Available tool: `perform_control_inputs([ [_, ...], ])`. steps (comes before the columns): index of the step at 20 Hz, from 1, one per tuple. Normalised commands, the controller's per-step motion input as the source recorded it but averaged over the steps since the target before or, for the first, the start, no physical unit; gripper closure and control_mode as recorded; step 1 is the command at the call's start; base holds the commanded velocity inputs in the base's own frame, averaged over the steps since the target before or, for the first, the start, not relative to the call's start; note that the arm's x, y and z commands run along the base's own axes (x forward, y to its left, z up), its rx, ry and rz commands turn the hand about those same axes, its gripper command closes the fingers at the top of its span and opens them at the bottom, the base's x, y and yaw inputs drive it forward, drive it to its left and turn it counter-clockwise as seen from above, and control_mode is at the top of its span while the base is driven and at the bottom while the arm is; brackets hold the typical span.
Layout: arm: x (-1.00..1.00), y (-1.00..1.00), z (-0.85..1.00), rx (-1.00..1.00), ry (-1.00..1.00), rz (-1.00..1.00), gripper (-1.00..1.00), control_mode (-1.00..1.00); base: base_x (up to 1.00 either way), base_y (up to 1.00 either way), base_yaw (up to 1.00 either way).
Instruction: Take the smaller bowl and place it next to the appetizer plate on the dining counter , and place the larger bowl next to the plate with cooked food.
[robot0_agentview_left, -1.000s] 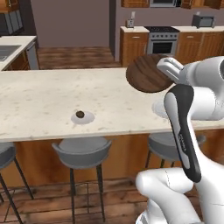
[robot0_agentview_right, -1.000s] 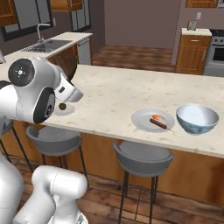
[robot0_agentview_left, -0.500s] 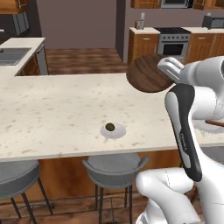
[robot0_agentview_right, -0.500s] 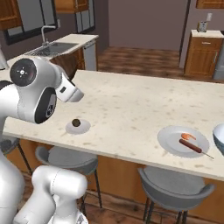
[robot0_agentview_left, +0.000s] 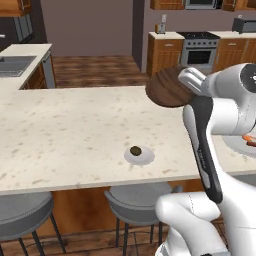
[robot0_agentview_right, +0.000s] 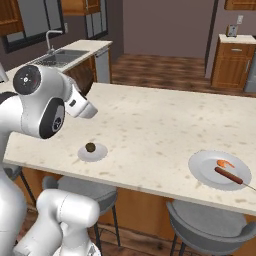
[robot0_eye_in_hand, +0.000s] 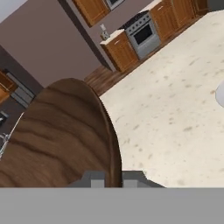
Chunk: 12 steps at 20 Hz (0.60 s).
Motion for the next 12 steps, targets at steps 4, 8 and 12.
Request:
perform_control_inputs([
  [4, 0.0, -0.61, -0.19, 0.0, 0.08, -0.11, 1.0, -1.0, 0.0, 0.0, 0.0],
  [8, -0.01, -0.65, -0.12, 0.03, 0.11, -0.06, 1.0, -1.0, 0.0, 0.0, 0.0],
  [12, -0.01, -0.78, -0.51, 0.18, 0.17, 0.0, 1.0, -1.0, 0.0, 0.0, 0.0],
])
